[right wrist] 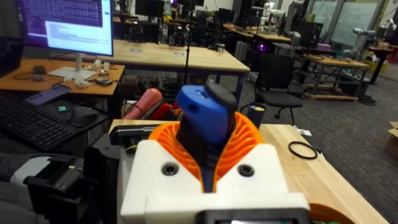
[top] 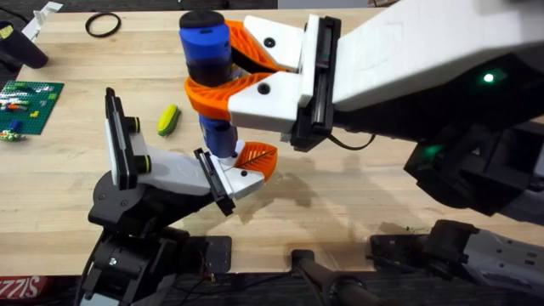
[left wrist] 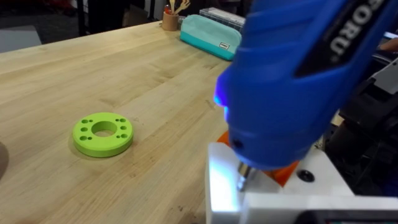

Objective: Pick up the gripper from the table and insert it into the empty holder that is missing its gripper. Then pick up a screw, insert it into the mounting hole, and use the screwdriver to tighten it. Finally, clean up the table by picking up the vegetable and placing it into the bucket.

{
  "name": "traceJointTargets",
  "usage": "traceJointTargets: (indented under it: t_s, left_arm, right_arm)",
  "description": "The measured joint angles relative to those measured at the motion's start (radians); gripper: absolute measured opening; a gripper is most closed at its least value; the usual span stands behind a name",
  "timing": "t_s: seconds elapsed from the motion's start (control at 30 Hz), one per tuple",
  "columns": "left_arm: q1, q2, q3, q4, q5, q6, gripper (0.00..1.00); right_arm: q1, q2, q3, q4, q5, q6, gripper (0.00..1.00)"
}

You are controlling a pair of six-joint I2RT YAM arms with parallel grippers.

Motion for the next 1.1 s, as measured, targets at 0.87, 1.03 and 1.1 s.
traceJointTargets:
  t_s: [0.87,1.03,1.1]
  left_arm:
    - [0.0,0.0,0.0,0.001,0.0,-0.012,0.011]
    - [0.0,0.0,0.0,0.001,0.0,-0.012,0.011]
    - [0.0,0.0,0.0,0.001,-0.001,-0.012,0.011]
  right_arm:
    - [-0.001,0.0,-0.001,0.019,0.0,0.074,0.043]
    - [-0.001,0.0,0.011,0.011,-0.037,0.078,0.043]
    - [-0.004,0.001,0.018,0.007,-0.056,0.079,0.045]
